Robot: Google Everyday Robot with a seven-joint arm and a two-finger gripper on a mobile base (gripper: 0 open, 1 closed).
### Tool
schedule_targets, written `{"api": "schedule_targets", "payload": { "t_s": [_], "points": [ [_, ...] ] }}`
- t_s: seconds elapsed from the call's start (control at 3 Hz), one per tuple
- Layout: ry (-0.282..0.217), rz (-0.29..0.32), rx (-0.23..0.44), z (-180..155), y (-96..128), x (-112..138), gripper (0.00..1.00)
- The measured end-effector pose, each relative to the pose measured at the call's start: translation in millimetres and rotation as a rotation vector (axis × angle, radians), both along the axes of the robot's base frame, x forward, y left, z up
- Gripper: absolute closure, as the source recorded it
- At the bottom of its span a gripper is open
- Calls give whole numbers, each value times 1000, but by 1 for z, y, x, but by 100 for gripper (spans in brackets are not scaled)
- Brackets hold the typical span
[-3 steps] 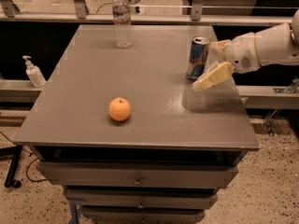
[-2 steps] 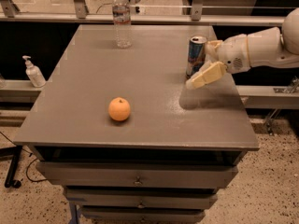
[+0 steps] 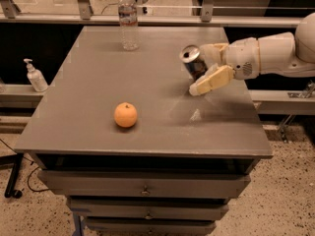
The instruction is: Knock redbull can over
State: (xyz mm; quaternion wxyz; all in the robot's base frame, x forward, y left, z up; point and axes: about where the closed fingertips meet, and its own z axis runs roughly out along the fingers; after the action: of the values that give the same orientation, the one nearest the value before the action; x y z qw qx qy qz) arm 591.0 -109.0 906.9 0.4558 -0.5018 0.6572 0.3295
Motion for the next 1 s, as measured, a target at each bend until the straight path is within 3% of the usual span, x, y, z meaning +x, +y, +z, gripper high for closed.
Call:
{"api": "schedule_targets", "payload": {
  "t_s": [0.33,1.0],
  "points": [
    [27,45,42,8,10,-20,0],
    [6,45,33,16,-1,-20,0]
  ]
}}
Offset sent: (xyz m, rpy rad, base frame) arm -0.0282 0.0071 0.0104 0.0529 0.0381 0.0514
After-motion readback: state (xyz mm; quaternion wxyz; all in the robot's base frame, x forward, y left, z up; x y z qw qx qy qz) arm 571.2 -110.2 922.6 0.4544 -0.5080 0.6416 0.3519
